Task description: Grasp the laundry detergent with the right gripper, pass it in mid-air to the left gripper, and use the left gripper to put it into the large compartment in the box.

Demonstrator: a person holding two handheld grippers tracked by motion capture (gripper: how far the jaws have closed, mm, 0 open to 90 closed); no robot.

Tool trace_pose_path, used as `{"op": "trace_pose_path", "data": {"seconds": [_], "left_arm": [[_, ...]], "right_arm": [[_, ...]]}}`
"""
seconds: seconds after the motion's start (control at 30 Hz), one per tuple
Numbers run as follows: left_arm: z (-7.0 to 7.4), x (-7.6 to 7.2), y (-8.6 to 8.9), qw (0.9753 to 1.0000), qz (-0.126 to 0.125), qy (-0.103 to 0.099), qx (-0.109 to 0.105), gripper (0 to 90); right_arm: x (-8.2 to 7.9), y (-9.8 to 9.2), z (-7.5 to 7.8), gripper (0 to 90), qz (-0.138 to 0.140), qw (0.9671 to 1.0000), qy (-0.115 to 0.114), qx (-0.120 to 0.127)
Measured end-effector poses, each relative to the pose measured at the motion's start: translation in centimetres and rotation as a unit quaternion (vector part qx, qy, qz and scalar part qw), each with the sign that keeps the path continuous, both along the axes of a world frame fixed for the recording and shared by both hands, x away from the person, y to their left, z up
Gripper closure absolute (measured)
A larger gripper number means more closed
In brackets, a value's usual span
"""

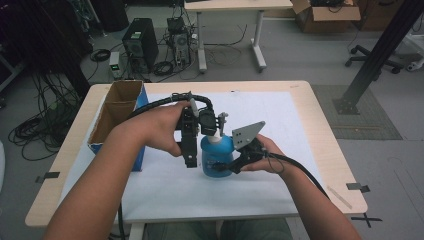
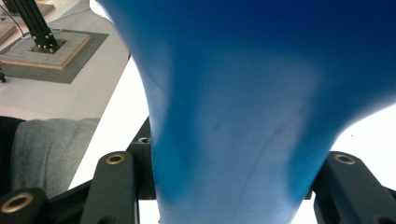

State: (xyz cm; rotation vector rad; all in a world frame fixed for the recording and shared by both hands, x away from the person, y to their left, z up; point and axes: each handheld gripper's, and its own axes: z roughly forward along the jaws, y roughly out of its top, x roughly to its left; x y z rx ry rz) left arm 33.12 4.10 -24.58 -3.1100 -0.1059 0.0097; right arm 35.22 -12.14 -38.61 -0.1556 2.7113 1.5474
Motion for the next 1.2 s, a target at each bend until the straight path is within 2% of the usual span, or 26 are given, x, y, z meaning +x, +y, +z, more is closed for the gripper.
{"op": "trace_pose_path", "data": {"seconds": [0.67,0.83,1.2], "left_arm": [[-0.5,-0.3,-0.7,1.0000,-0.006,0.001,-0.001,0.2],[-0.8,-0.4,-0.7,1.0000,-0.006,-0.001,-0.003,0.2],[-0.9,-0.6,-0.6,0.9999,-0.004,-0.011,0.000,0.2]], "right_arm": [[-0.6,3.2,-0.2,44.9,0.010,0.9999,-0.001,-0.003],[-0.7,3.9,-0.1,44.9,0.015,0.9999,0.000,0.005],[-0.6,4.2,0.0,44.8,0.011,0.9999,0.004,0.007]]}}
